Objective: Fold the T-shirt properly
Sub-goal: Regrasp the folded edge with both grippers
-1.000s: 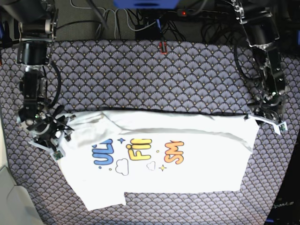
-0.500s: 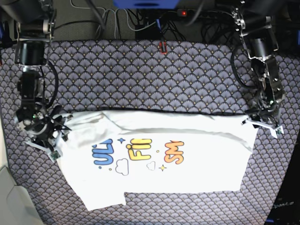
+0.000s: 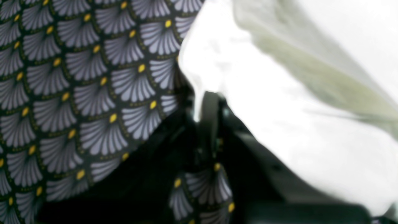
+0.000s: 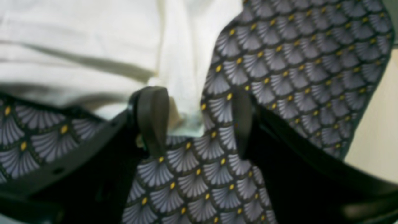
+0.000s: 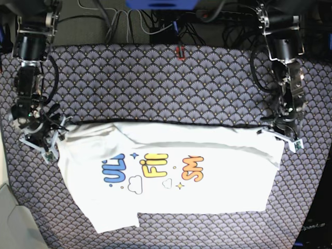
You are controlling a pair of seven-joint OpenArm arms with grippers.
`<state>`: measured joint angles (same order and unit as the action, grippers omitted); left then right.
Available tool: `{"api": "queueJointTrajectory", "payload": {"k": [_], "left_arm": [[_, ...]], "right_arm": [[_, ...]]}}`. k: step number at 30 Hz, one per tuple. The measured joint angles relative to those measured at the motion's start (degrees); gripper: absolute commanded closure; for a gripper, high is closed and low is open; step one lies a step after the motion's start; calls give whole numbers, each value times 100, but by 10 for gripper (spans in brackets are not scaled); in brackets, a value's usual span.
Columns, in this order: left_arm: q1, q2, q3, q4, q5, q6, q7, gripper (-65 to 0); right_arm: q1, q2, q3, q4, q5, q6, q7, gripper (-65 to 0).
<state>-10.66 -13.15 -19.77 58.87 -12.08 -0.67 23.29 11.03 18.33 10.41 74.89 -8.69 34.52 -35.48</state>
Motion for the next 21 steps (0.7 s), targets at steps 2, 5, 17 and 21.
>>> {"api": "queueJointTrajectory", "payload": {"k": [2, 5, 17, 21], "left_arm": [[-2, -2, -2, 0, 2, 0, 0, -2], [-2, -4, -7, 0, 7, 0, 2, -3], [26, -24, -17, 0, 22, -2, -26, -3], [20, -31, -15, 0, 39, -2, -2, -3]], "right_arm": [[-33, -2, 2, 2, 9, 0, 24, -338], [-72, -7, 2, 0, 7, 0, 33, -338], [273, -4, -20, -994, 15, -7, 393, -313], [267, 9, -20, -1132, 107, 0, 612, -160]]}}
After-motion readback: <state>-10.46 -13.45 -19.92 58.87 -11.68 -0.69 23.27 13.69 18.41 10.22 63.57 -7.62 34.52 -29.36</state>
